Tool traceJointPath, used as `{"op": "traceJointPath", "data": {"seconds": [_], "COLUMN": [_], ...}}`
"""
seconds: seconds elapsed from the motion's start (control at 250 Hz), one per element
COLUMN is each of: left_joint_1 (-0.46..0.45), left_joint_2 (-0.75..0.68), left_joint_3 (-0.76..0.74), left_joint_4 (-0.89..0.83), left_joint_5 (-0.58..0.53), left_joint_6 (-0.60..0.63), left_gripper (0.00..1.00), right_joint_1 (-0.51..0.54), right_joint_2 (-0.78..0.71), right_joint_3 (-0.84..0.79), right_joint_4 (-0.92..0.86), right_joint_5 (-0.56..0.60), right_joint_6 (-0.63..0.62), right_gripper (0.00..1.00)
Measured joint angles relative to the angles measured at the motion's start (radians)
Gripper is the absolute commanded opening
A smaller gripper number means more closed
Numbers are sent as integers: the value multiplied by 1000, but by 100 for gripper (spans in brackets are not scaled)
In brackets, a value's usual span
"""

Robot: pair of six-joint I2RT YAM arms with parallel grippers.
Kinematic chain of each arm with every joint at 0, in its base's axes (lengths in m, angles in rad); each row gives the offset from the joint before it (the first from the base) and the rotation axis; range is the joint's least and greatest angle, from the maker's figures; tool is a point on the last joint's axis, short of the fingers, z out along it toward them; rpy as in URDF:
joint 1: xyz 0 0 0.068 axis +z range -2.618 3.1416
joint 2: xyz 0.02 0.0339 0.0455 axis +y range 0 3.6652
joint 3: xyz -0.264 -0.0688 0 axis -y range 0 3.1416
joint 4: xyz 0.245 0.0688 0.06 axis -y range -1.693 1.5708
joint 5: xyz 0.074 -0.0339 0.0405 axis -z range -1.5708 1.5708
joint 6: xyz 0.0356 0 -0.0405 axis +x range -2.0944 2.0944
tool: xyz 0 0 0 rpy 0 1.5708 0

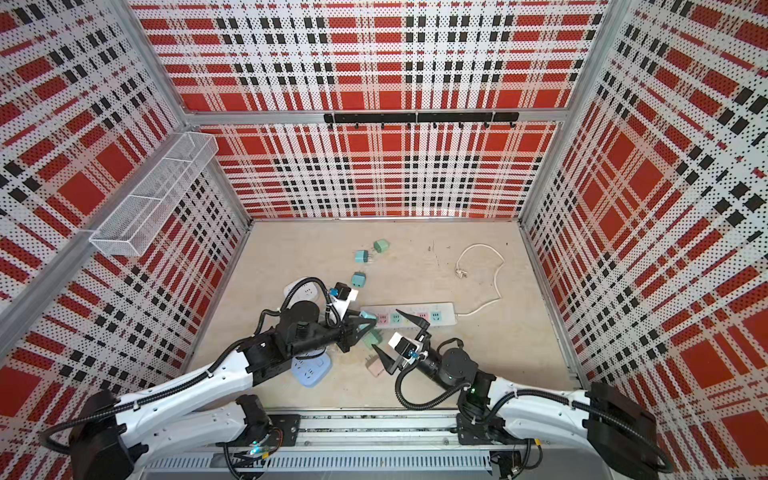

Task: Insert the plug
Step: 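Close the left gripper on the teal adapter and open the right gripper, then carry the teal adapter over the strip while the right gripper nears the plug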

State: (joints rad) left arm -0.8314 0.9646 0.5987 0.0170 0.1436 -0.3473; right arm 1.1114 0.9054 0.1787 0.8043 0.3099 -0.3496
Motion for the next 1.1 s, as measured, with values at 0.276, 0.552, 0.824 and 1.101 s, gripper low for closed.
{"op": "traceJointPath", "data": {"seconds": [0.276,0.552,0.824,1.101], "left_joint_1": [-4,-174,-77,16], "left_joint_2": [-107,13,139,248], "left_joint_3": [126,411,489,498], "left_joint_4": [-149,-292,-333,-309], "left_joint_5": [-175,-393,-352,-232], "left_joint_6": [-3,1,6,-16], "left_gripper": [0,0,0,0], "right_joint_1": [-116,-454,-828,-944], "right_joint_2": [-206,-527,-393,98], "right_joint_3": [-9,-22,-26,10], "right_joint_4": [-184,-521,-620,-360], "right_joint_5": [357,457,253,-40], "right_joint_6": [192,454,650,694], "right_gripper": [100,100,100,100]}}
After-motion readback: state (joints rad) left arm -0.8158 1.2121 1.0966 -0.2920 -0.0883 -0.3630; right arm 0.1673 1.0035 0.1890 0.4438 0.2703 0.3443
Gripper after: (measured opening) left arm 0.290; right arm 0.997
